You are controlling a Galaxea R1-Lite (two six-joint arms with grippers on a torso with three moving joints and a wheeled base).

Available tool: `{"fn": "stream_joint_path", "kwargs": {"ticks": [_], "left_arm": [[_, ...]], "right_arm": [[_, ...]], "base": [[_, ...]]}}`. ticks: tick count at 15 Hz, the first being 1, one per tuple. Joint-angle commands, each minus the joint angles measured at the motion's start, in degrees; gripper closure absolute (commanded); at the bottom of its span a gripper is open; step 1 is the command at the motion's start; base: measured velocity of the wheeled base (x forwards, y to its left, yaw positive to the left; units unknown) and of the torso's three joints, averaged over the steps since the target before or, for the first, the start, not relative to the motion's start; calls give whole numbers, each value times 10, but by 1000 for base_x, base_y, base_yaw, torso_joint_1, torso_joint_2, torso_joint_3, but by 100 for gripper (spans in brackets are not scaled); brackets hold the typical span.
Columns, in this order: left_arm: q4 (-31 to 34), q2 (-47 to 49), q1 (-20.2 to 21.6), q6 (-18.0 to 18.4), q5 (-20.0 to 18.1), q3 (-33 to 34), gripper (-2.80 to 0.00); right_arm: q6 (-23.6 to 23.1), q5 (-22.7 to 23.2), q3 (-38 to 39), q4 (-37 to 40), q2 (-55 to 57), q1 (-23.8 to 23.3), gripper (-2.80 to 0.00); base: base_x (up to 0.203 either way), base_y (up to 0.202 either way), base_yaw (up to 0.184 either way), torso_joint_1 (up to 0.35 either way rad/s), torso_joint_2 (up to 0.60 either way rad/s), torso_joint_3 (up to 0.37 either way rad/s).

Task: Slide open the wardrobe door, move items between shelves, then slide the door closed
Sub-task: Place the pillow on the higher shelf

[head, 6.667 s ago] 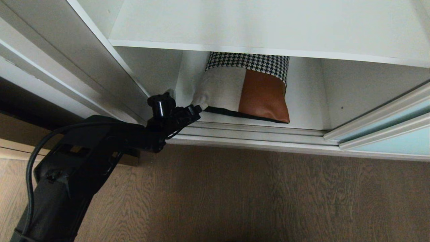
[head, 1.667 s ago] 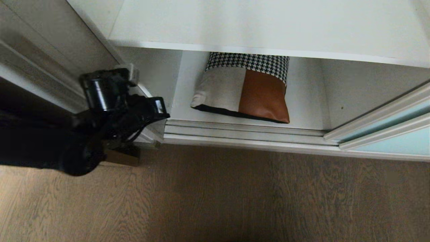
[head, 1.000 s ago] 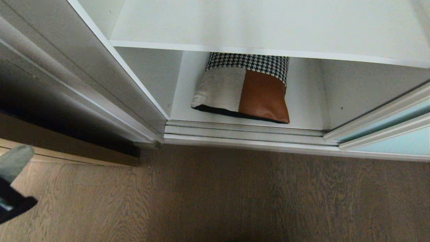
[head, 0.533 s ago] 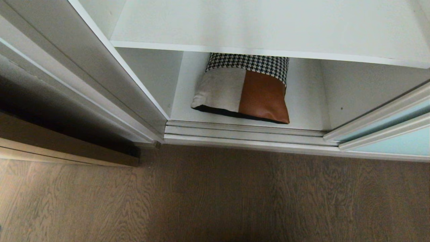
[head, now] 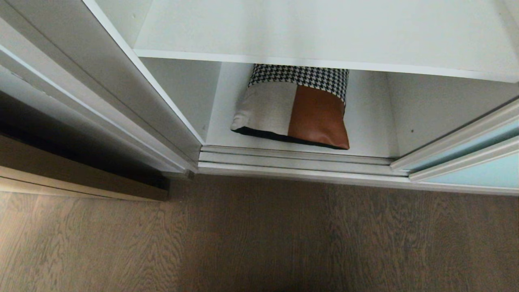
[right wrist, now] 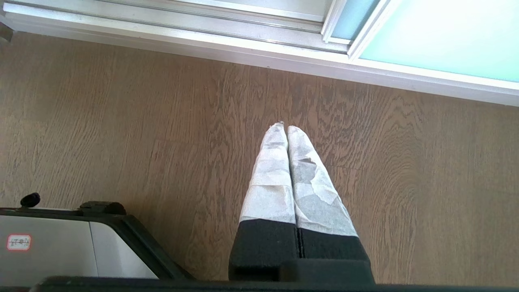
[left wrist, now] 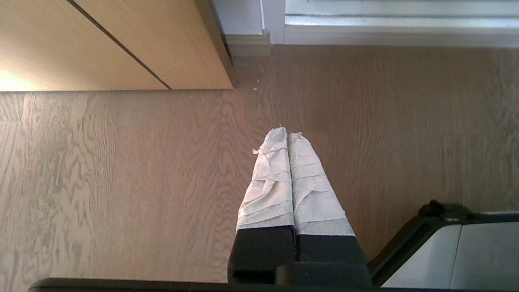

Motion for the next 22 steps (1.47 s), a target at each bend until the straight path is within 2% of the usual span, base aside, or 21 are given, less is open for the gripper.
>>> {"fn": "stream_joint_path", "kwargs": {"ticks": [1, 8, 13, 16, 19, 21, 22], "left_arm": [[1, -4, 0, -5, 0, 3, 0], [3, -3, 1, -2, 1, 2, 0], [2, -4, 0, 2, 1, 3, 0], [4, -3, 0, 11, 1, 3, 0], [15, -2, 1, -12, 12, -1, 0], [34, 5, 1, -15, 26, -21, 0], [41, 17, 1, -15, 26, -55, 0]], "right_arm": [[0, 0, 0, 0, 0, 0, 0], [0, 0, 0, 0, 0, 0, 0], [0, 0, 0, 0, 0, 0, 0], [0, 0, 0, 0, 0, 0, 0], [0, 0, 0, 0, 0, 0, 0], [0, 0, 0, 0, 0, 0, 0], [-1, 0, 0, 0, 0, 0, 0]], "base": [[0, 0, 0, 0, 0, 0], [0, 0, 0, 0, 0, 0], [164, 0, 0, 5, 2, 1], [0, 0, 0, 0, 0, 0], [0, 0, 0, 0, 0, 0], [0, 0, 0, 0, 0, 0], [0, 0, 0, 0, 0, 0]]}}
